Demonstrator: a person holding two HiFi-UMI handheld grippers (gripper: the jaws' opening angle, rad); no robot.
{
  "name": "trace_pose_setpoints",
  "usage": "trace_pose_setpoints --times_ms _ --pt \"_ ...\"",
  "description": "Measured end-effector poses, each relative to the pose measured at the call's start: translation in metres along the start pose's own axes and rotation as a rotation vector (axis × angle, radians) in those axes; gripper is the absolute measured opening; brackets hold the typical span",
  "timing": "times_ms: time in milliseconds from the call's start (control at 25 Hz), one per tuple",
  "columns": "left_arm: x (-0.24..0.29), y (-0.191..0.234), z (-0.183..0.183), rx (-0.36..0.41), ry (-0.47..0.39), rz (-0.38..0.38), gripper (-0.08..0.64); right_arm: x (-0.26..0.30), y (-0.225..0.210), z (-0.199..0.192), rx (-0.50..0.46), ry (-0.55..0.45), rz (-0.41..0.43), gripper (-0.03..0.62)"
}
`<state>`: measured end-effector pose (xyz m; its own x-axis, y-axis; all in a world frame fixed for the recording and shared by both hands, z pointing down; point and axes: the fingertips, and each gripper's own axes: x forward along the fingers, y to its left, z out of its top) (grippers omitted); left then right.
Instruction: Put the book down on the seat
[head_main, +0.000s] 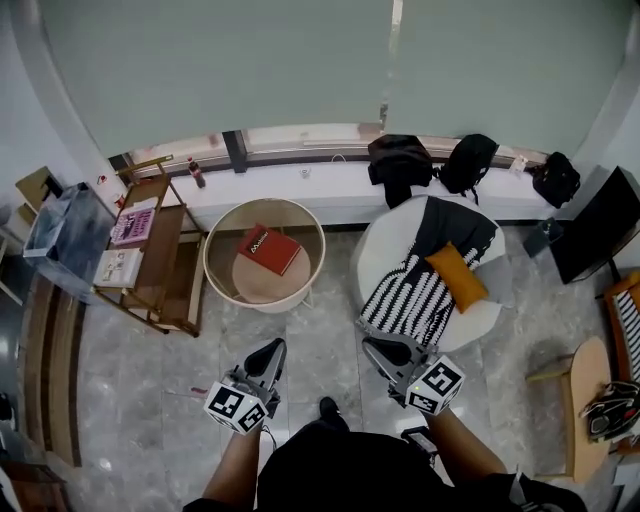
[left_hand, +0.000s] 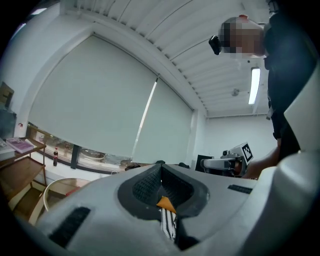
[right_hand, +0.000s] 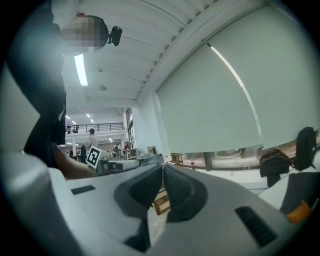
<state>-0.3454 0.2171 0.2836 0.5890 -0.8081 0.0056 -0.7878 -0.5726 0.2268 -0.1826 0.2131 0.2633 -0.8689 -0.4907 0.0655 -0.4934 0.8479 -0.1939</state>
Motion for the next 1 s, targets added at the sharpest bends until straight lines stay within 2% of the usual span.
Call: trace_pose_setpoints --times_ms 200,400,720,1000 --pt "0.031 0.034 0.005 -0.020 -0.008 0.000 0.021 0.036 -0.031 0.021 -0.027 -0.002 0.014 0.031" --pt "0.042 0.050 0.009 -0.020 -0.022 -0.005 0.021 0.056 -0.050 0.019 -0.012 0.014 0.021 0.031" --pt "0.049 0.089 0.007 -0.063 -0.019 0.053 0.021 0.091 -0.085 0.022 0.005 0.011 0.029 0.031" --pt "0.085 0.137 0.006 -0.066 -0.009 0.094 0.021 0.144 -0.121 0.017 0.051 0.030 0.111 0.031"
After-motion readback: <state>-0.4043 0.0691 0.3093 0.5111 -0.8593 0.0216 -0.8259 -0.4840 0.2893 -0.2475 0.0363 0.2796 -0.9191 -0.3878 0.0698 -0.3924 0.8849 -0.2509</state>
